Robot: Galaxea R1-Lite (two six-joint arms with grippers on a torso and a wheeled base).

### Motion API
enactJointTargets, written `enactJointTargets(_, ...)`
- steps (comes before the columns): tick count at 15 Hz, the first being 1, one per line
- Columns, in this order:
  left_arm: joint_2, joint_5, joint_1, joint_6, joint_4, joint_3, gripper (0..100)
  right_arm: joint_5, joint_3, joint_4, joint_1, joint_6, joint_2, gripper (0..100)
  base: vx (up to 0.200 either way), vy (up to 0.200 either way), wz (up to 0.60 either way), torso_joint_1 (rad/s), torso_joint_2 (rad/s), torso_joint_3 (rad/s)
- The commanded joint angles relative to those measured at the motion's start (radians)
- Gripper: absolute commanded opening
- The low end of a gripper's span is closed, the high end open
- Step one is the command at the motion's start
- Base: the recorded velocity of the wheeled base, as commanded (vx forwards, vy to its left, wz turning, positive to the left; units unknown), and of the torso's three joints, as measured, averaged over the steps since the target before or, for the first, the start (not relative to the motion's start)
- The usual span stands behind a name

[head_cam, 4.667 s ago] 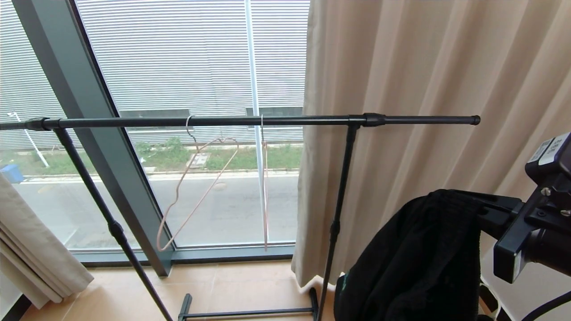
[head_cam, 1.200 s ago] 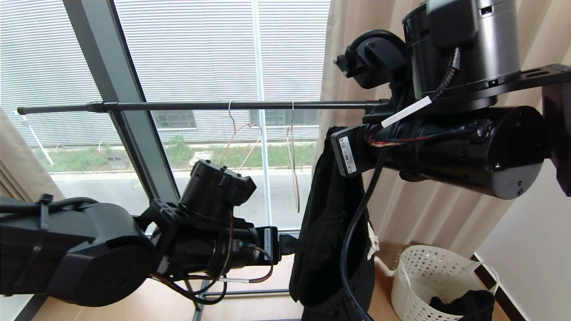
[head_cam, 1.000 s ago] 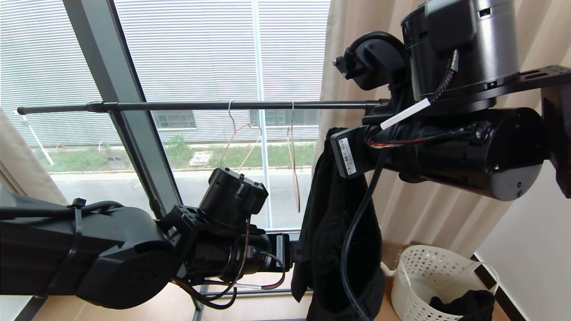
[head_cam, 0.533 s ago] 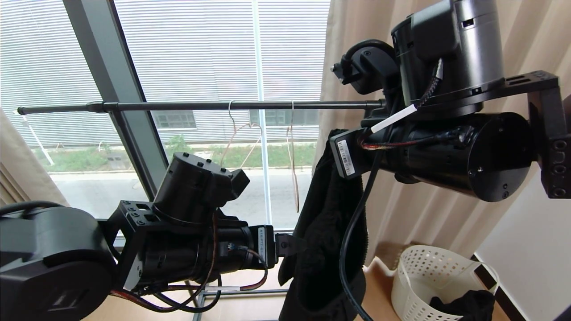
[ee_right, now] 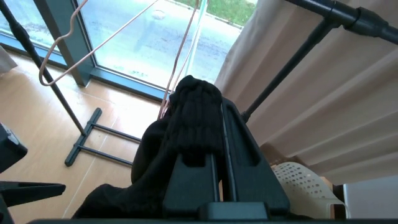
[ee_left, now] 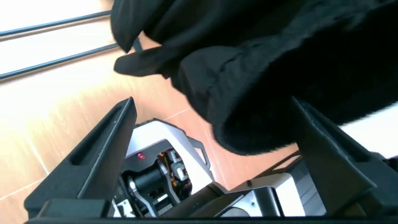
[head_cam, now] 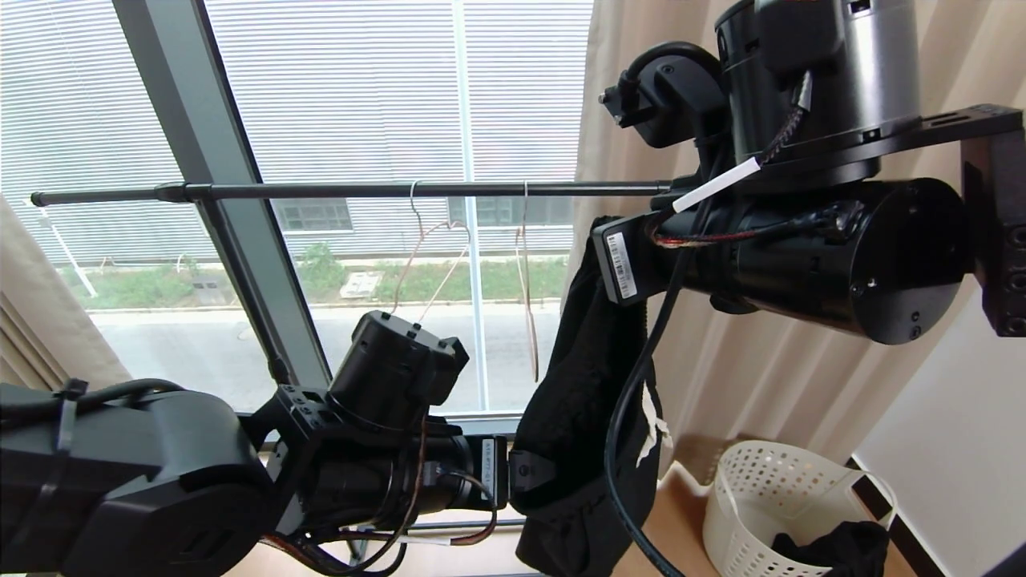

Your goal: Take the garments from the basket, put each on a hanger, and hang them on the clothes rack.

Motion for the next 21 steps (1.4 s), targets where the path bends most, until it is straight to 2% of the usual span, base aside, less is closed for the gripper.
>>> enactJointTargets(1,0.090,0.035,0.020,0.000,-0.002,0.010,100,0.004,0.008,0.000,-0.016,0.002,-0.028,0,0.000,0.000,0.00,0.000,0.00,0.000)
enactJointTargets(4,0.107,0.036,0.023,0.002,-0.024,0.007,100,0.007,0.023,0.000,-0.031,0.020,-0.056,0,0.000,0.000,0.00,0.000,0.00,0.000)
enactJointTargets(6,0.104,0.046,0.019,0.002,-0.024,0.030,100,0.012,0.031,0.000,-0.088,0.023,-0.082,0,0.000,0.000,0.00,0.000,0.00,0.000)
enactJointTargets(7,0.096,0.049,0.019,0.002,-0.024,0.043,0,0.013,0.037,0.000,-0.111,0.026,-0.091,0,0.000,0.000,0.00,0.000,0.00,0.000)
enactJointTargets(10,0.029,0.059,0.033,0.034,-0.017,0.047,0,0.015,0.100,-0.012,-0.179,0.035,-0.132,0,0.000,0.000,0.00,0.000,0.00,0.000)
enactJointTargets(11,-0.037,0.076,0.075,0.100,-0.011,0.043,0,0.012,0.165,-0.054,-0.215,0.065,-0.163,0,0.000,0.000,0.00,0.000,0.00,0.000)
enactJointTargets(12,-0.059,0.089,0.092,0.131,-0.008,0.038,0,0.013,0.189,-0.071,-0.229,0.068,-0.171,0,0.000,0.000,0.00,0.000,0.00,0.000)
enactJointTargets(13,-0.103,0.116,0.135,0.207,0.022,0.015,0,0.013,0.241,-0.101,-0.245,0.068,-0.178,0,0.000,0.000,0.00,0.000,0.00,0.000)
enactJointTargets(15,-0.149,0.173,0.189,0.309,0.170,-0.077,0,0.012,0.300,-0.106,-0.243,0.059,-0.195,0,0.000,0.000,0.00,0.000,0.00,0.000)
enactJointTargets(16,-0.163,0.182,0.206,0.336,0.233,-0.121,0,0.013,0.318,-0.104,-0.243,0.049,-0.204,0,0.000,0.000,0.00,0.000,0.00,0.000)
enactJointTargets(17,-0.184,0.182,0.237,0.398,0.345,-0.217,0,0.013,0.364,-0.103,-0.243,0.005,-0.226,0,0.000,0.000,0.00,0.000,0.00,0.000)
enactJointTargets(19,-0.184,0.185,0.287,0.482,0.467,-0.312,0,0.024,0.428,-0.103,-0.243,-0.026,-0.252,0,0.000,0.000,0.00,0.000,0.00,0.000)
enactJointTargets(21,-0.186,0.187,0.301,0.511,0.549,-0.338,0,0.055,0.461,-0.101,-0.243,-0.030,-0.264,0,0.000,0.000,0.00,0.000,0.00,0.000)
